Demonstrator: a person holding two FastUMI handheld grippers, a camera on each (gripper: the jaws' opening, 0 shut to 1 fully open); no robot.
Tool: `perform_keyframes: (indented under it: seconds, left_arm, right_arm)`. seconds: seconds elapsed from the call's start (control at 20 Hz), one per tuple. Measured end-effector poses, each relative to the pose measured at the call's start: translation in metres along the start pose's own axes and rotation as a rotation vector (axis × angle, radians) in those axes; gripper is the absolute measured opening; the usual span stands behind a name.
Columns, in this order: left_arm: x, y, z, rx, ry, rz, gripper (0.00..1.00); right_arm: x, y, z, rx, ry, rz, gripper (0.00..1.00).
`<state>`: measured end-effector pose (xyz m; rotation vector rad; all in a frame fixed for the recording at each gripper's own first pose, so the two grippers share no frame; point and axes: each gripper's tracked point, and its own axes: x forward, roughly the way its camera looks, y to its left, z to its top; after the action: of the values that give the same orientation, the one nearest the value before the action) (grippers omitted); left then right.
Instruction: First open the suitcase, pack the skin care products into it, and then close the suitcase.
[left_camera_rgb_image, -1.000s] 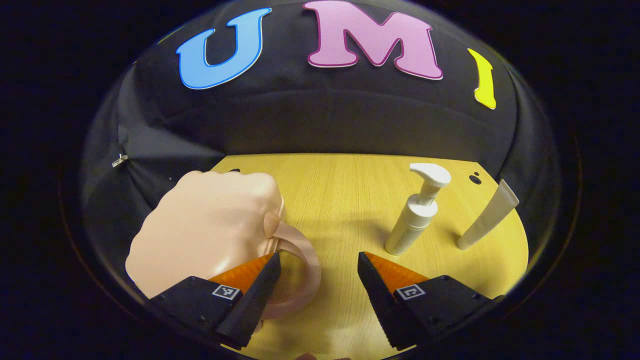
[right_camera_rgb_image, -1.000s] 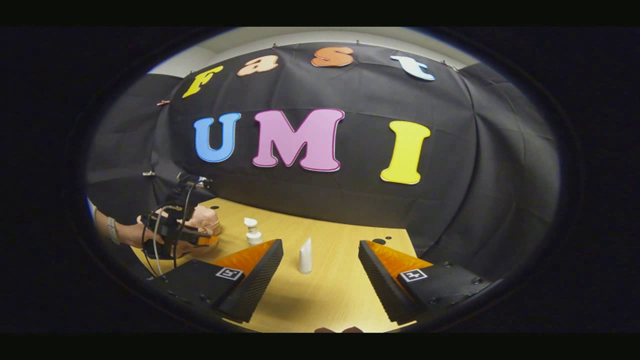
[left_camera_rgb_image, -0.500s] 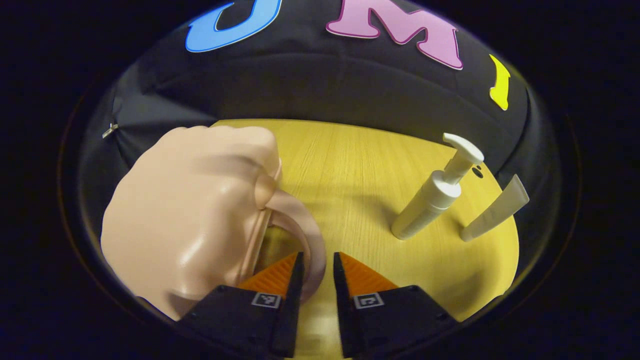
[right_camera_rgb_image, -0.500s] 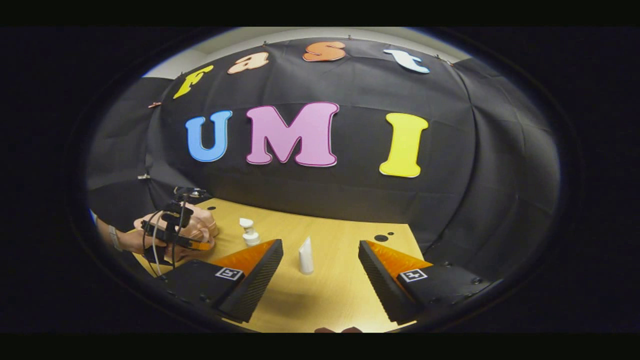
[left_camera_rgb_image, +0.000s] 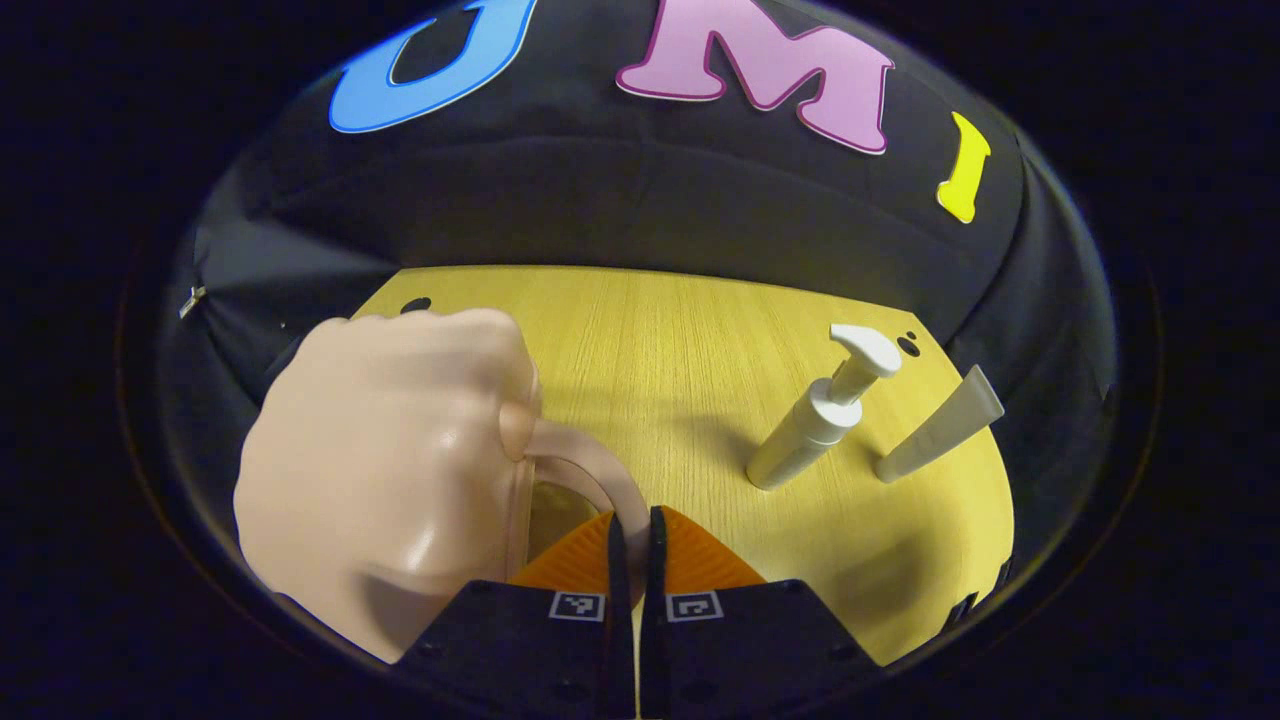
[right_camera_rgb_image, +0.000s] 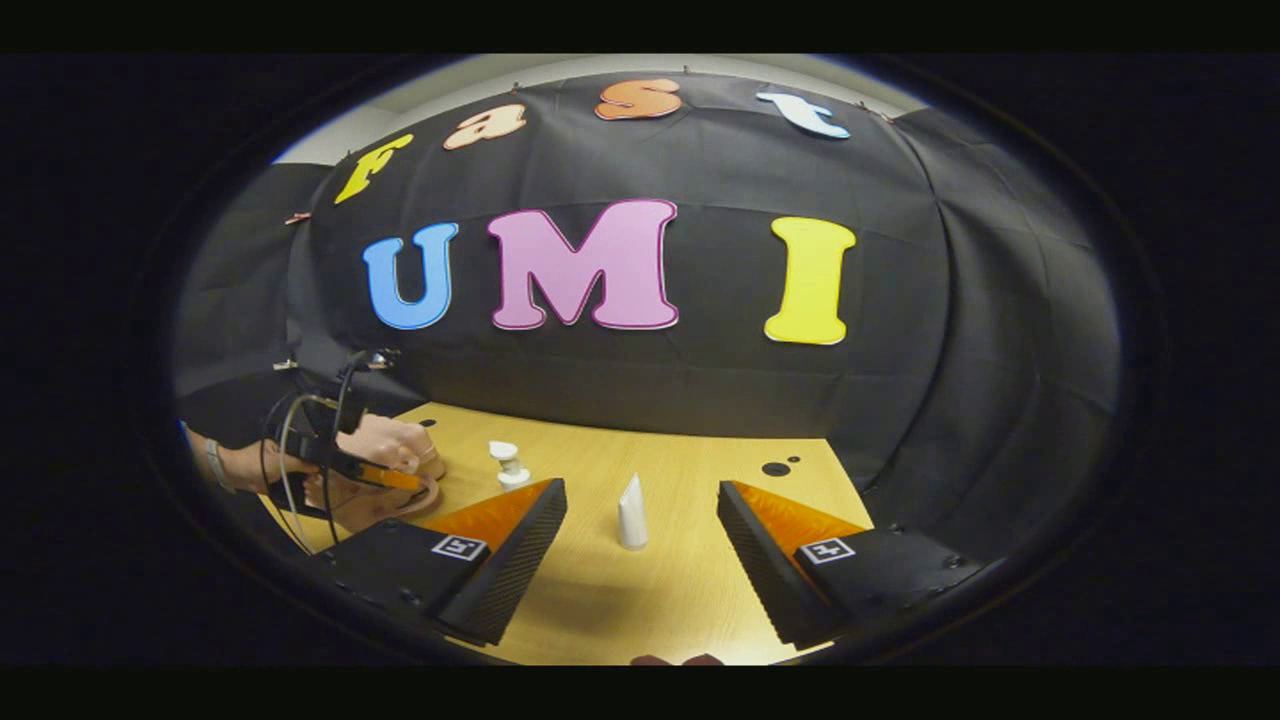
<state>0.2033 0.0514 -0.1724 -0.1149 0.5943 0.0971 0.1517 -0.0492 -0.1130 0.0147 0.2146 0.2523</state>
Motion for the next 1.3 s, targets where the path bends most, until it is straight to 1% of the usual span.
perform_keyframes:
  seconds: [0.2, 0.3, 0.45, 0.5, 0.55, 0.6, 0.65, 0.8, 0.95, 1.05, 1.15, 1.2, 1.25, 1.3]
  left_arm:
    - [-0.048, 0.018, 0.047, -0.004, -0.066, -0.019, 0.08]
    - [-0.084, 0.042, 0.073, -0.028, -0.090, -0.029, 0.07]
    - [-0.126, 0.086, 0.104, -0.025, -0.126, -0.026, 0.07]
    - [-0.137, 0.103, 0.113, -0.034, -0.140, -0.020, 0.04]
    - [-0.146, 0.122, 0.120, -0.047, -0.157, -0.005, 0.07]
    - [-0.155, 0.144, 0.125, -0.049, -0.167, 0.017, 0.07]
    - [-0.164, 0.169, 0.132, -0.047, -0.186, 0.046, 0.07]
    - [-0.192, 0.251, 0.140, -0.026, -0.196, 0.122, 0.07]
    - [-0.189, 0.329, 0.138, -0.003, -0.181, 0.194, 0.07]
    - [-0.177, 0.383, 0.133, 0.007, -0.171, 0.234, 0.07]
    - [-0.159, 0.440, 0.121, 0.000, -0.154, 0.270, 0.07]
    - [-0.143, 0.479, 0.109, -0.014, -0.143, 0.293, 0.07]
    - [-0.124, 0.518, 0.095, -0.048, -0.125, 0.308, 0.07]
    - [-0.110, 0.537, 0.083, -0.093, -0.106, 0.296, 0.07]
  right_arm:
    - [0.001, 0.000, -0.003, 0.006, 0.010, -0.011, 0.97]
    - [0.003, 0.006, 0.000, 0.012, 0.003, -0.013, 0.97]
    - [0.006, 0.014, 0.005, 0.004, -0.005, -0.019, 0.97]
    - [0.008, 0.018, 0.008, 0.003, -0.009, -0.017, 0.97]
    - [0.010, 0.024, 0.012, -0.001, -0.014, -0.018, 0.97]
    - [0.012, 0.028, 0.015, -0.010, -0.019, -0.022, 0.99]
    - [0.013, 0.033, 0.018, -0.018, -0.023, -0.026, 0.96]
    - [0.018, 0.052, 0.031, -0.020, -0.039, -0.034, 0.97]
    - [0.020, 0.075, 0.039, -0.010, -0.041, -0.041, 0.97]
    - [0.021, 0.091, 0.042, 0.001, -0.034, -0.043, 0.97]
    - [0.022, 0.101, 0.044, 0.008, -0.017, -0.068, 0.96]
    - [0.022, 0.105, 0.045, 0.007, -0.006, -0.107, 0.97]
    - [0.022, 0.108, 0.045, 0.004, 0.003, -0.127, 0.97]
    - [0.022, 0.111, 0.043, -0.003, 0.019, -0.145, 0.97]
